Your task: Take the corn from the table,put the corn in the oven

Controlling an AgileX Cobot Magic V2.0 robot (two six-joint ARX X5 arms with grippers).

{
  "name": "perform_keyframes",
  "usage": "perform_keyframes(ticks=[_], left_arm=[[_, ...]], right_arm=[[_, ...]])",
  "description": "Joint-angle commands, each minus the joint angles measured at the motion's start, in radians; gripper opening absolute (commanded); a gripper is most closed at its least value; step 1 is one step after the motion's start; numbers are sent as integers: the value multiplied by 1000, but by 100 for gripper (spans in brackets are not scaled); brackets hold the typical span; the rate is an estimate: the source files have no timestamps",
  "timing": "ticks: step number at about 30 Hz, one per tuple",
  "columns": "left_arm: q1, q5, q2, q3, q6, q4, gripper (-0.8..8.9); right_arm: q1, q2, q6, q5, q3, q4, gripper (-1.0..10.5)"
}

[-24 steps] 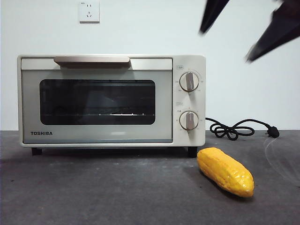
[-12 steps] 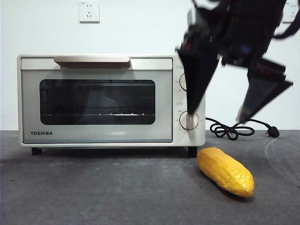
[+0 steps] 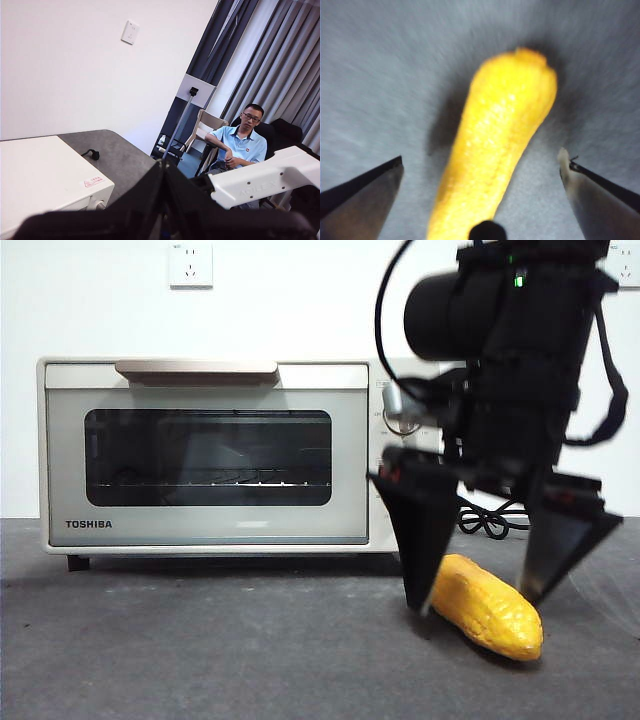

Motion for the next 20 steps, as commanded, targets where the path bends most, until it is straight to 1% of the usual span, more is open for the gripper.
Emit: perform_keyframes(ticks=[1, 5, 8, 9, 15, 20], left_arm=[[-2, 3, -2, 2, 13, 4, -4], [-2, 3, -2, 2, 15, 4, -4], [-2, 3, -2, 2, 24, 4, -4], [-2, 3, -2, 2, 24, 4, -4], [-2, 2, 0, 2, 24, 4, -4], [-2, 0, 17, 2, 31, 4, -4]], right_arm=[[2, 16, 0, 0, -27, 17, 469], [2, 16, 0, 1, -33, 25, 189], [2, 15, -1, 1, -33, 30, 7], [2, 15, -2, 2, -33, 32, -20], [5, -9, -2, 5, -21, 18, -15], [33, -109, -2, 5, 13, -32, -15]])
